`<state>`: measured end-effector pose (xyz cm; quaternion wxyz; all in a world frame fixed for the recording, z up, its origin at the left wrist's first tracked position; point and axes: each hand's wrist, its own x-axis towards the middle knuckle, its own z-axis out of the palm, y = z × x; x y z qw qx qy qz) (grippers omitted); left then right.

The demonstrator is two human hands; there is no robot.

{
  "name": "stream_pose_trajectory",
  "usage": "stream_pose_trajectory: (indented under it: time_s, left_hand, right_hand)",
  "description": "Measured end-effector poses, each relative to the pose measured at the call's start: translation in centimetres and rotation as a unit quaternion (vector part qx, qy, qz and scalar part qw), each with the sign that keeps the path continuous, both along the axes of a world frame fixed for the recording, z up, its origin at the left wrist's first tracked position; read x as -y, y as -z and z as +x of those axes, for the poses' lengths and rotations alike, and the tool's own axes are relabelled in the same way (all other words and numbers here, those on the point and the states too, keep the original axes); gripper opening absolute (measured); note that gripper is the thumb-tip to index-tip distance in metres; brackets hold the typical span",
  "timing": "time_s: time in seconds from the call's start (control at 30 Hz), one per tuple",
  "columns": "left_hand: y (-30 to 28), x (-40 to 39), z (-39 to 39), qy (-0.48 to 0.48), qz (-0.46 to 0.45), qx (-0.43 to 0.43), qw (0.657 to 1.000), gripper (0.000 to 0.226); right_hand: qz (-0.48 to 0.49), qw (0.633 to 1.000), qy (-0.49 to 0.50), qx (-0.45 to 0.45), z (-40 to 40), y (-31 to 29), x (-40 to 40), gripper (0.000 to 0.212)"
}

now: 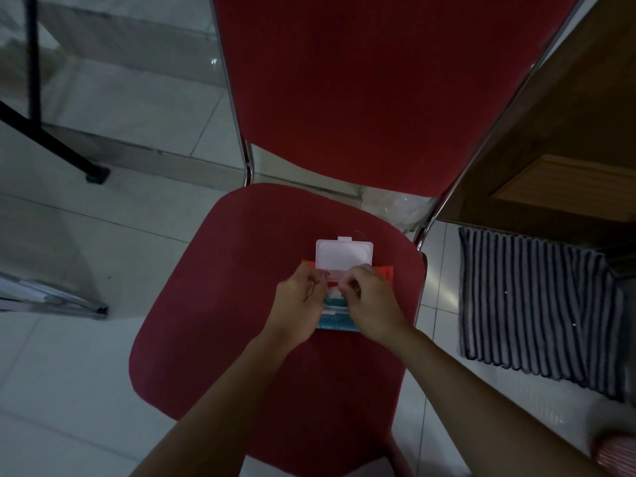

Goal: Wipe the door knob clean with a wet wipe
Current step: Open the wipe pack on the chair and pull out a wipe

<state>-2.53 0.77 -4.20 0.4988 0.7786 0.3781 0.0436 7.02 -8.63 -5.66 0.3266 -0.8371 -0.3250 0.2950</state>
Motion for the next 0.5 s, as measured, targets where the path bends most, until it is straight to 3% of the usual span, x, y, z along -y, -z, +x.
stream_pose_trajectory:
  time_s: [0.1, 0.2, 0.5]
  left_hand:
    - [0.0, 0.0, -0.1, 0.008, 0.006, -0.004, 1.000, 0.014]
    - [-0.1, -0.1, -0.1, 0.017, 0.004, -0.008, 1.000, 0.013]
    - [-0.2, 0.4, 0.2, 0.048, 0.015, -0.024, 0.998, 0.004]
  right_hand:
    - [0.014, 0.980, 0.092, -0.176, 0.8, -0.9, 0.4, 0.012]
    - [0.068, 0.937, 0.185, -0.289, 1.5, -0.9, 1.1, 0.020]
    - [0.211, 0.796, 0.345, -0.450, 2.5, -2.3, 2.4, 0.022]
